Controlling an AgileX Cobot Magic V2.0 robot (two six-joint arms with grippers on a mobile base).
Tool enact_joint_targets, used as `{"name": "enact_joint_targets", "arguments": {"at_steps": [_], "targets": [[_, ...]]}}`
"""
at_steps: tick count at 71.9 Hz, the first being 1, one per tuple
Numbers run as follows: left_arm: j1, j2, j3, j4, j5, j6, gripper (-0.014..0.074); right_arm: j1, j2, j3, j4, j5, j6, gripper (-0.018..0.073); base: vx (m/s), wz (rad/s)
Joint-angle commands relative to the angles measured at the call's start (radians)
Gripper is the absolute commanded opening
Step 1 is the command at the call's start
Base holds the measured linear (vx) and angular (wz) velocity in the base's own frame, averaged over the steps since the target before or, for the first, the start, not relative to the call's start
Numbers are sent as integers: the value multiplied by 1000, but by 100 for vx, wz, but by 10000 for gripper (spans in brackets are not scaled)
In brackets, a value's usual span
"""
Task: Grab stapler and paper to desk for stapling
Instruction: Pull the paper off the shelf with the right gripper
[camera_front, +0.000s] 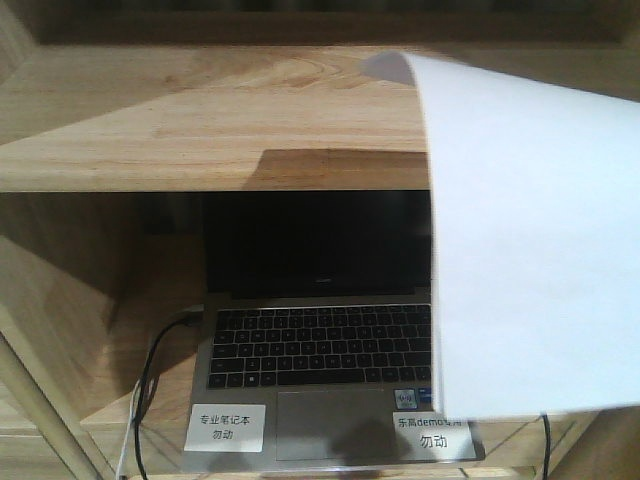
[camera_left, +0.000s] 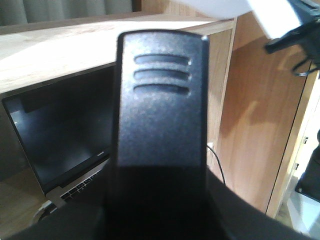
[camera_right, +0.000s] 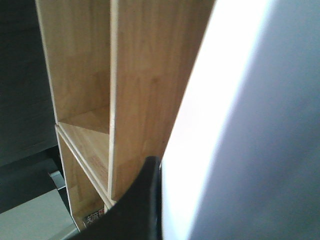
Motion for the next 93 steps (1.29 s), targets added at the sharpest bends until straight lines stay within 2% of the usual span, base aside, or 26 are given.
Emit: {"name": "enact_joint_targets", "arguments": {"at_steps": [1, 25, 93], "targets": [[-6, 17, -27, -10, -117, -5, -7, -4, -53, -45, -5, 30, -30, -5, 0, 0], [-6, 17, -27, -10, -117, -5, -7, -4, -206, -115, -26, 202, -87, -5, 0, 0], [-6, 17, -27, -10, -117, -5, -7, -4, -262, -116, -19, 173, -110, -4, 0, 0]]}}
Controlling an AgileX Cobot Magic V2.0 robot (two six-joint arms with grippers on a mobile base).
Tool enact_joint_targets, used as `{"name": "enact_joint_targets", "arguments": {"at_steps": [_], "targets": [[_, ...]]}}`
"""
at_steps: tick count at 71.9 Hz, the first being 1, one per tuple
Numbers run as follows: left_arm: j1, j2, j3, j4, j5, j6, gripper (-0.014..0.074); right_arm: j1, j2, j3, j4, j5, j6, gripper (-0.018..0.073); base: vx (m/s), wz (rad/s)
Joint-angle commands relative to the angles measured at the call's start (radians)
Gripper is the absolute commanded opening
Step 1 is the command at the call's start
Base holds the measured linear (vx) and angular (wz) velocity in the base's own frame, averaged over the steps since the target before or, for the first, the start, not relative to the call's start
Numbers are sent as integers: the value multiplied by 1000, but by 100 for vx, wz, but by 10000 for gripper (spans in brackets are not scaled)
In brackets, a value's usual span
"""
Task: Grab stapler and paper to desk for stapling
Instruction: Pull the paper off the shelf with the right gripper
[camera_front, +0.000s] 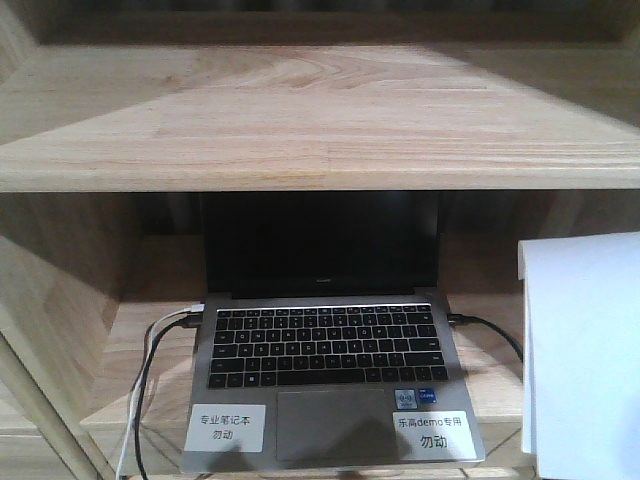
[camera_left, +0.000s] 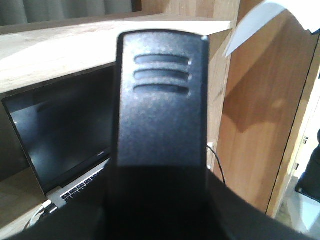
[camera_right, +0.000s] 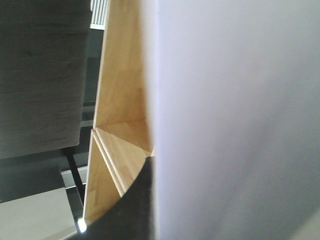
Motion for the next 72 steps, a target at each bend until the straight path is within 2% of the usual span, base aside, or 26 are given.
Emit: {"name": "enact_joint_targets", "arguments": {"at_steps": [1, 72], "targets": [[-6, 17, -27, -10, -117, -5, -7, -4, 14, -31, -1, -47, -15, -4, 0, 0], [-6, 17, -27, -10, -117, -5, -7, -4, 14, -31, -5, -46, -15, -4, 0, 1]]}}
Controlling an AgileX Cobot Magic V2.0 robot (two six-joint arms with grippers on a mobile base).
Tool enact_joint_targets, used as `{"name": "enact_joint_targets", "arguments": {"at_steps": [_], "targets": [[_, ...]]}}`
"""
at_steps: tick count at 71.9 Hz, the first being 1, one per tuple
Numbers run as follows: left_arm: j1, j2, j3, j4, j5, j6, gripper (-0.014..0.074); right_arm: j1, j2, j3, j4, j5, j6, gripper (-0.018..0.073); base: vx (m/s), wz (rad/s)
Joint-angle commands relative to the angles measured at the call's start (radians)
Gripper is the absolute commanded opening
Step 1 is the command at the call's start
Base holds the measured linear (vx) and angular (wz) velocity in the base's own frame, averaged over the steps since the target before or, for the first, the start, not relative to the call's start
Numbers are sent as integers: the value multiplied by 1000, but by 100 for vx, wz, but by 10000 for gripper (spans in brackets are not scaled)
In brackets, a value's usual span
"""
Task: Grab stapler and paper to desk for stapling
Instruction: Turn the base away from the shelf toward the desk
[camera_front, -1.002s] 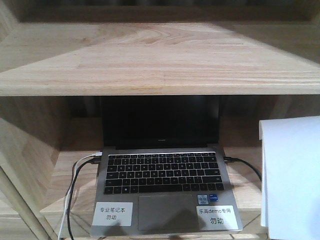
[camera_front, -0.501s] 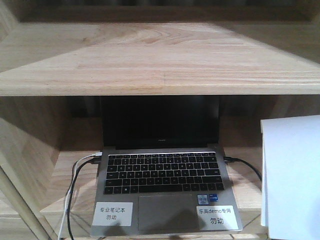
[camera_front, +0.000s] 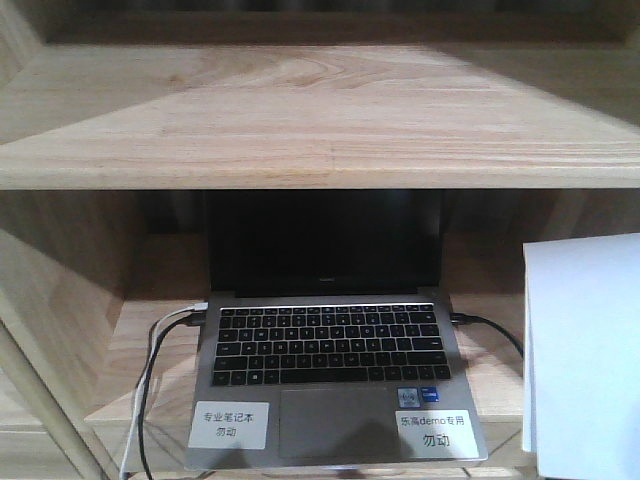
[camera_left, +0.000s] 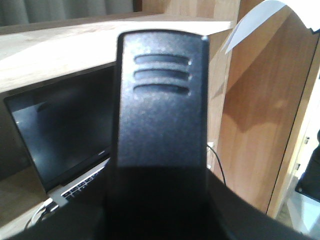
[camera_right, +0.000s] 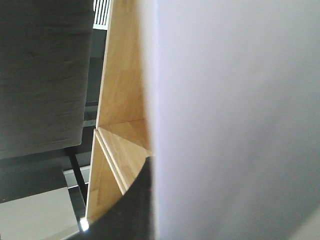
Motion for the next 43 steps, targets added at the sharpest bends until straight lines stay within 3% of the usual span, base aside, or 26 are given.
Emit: {"name": "enact_joint_targets", "arguments": {"at_steps": [1, 20, 43], "targets": [[-6, 17, -27, -10, -117, -5, -7, -4, 14, -31, -5, -46, -15, -4, -1, 6], [-6, 17, -27, -9, -117, -5, -7, -4, 14, -31, -5, -46, -15, -4, -4, 16], [-6, 17, -27, -9, -117, -5, -7, -4, 14, -31, -5, -46, -15, -4, -11, 43]]}}
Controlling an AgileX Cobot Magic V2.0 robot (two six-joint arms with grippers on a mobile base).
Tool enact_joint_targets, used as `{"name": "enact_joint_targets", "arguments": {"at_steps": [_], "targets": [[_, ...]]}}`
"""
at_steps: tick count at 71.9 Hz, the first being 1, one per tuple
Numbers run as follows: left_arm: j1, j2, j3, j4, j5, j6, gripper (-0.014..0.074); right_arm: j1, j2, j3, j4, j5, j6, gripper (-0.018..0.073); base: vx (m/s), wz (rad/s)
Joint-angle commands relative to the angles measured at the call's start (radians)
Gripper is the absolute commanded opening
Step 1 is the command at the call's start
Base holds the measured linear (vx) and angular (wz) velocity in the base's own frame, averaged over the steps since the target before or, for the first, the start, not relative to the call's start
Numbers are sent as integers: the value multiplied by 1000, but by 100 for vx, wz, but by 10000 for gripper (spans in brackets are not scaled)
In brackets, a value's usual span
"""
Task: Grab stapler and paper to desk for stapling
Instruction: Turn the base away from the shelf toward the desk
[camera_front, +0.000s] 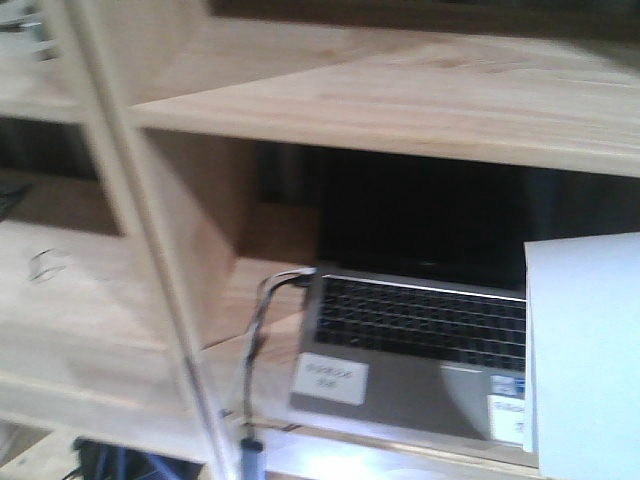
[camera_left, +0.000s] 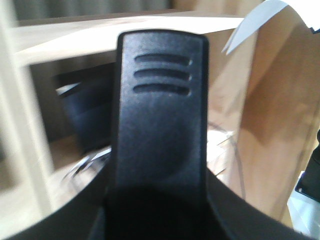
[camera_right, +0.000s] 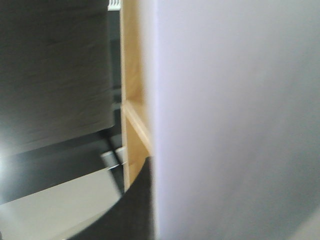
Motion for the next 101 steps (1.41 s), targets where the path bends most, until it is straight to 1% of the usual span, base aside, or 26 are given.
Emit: {"name": "enact_joint_targets", "arguments": {"at_steps": [1, 53, 101], "targets": [[-6, 17, -27, -9, -117, -5, -7, -4, 16, -31, -5, -44, -15, -4, -13, 51], [-6, 17, -27, -9, -117, -5, -7, -4, 16, -31, -5, -44, -15, -4, -14, 54], [-6, 17, -27, -9, -117, -5, -7, -4, 16, -31, -5, -45, -15, -4, -15, 61]]}}
